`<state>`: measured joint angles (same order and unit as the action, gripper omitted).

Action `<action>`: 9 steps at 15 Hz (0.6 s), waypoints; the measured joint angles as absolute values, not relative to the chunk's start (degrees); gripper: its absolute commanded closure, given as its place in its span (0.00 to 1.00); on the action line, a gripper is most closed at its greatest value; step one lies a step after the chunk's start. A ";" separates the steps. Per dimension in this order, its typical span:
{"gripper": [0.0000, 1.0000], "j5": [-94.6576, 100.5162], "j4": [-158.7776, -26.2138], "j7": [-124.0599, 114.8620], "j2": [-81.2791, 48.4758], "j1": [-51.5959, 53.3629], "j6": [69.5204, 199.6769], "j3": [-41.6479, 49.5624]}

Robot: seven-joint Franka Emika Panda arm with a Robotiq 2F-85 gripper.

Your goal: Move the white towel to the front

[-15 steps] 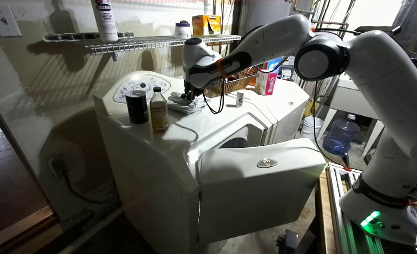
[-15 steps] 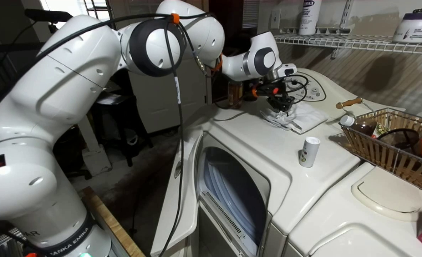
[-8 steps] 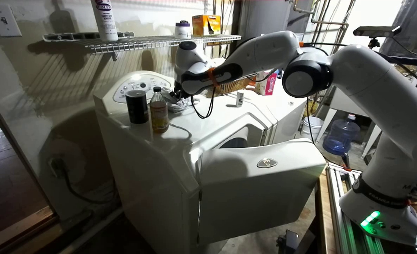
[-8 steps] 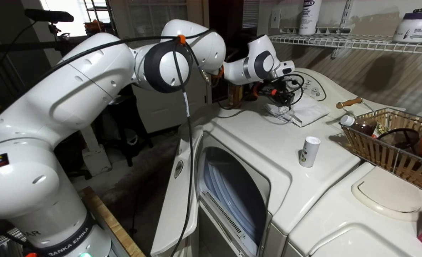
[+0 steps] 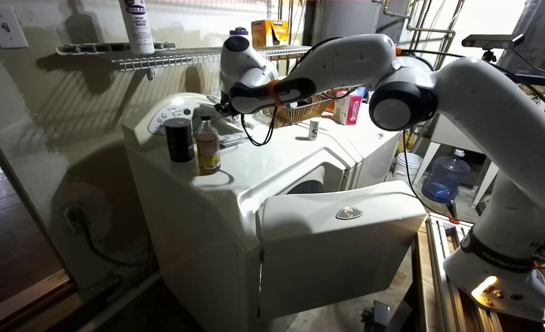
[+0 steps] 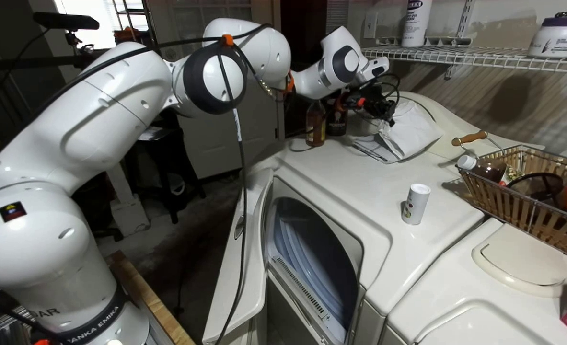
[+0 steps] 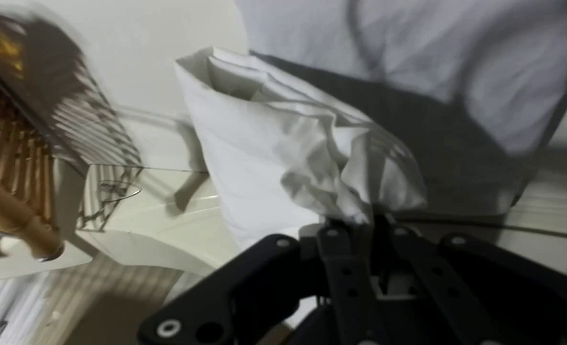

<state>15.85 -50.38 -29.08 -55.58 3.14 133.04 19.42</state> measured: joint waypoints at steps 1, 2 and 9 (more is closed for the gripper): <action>0.97 16.44 -50.49 -30.04 -54.63 3.93 131.35 20.80; 0.97 16.87 -50.76 -30.61 -53.56 4.66 129.23 22.06; 0.97 18.89 -60.05 -30.92 -44.98 9.39 114.80 26.91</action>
<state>18.89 -60.05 -30.92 -44.98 9.39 114.80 26.91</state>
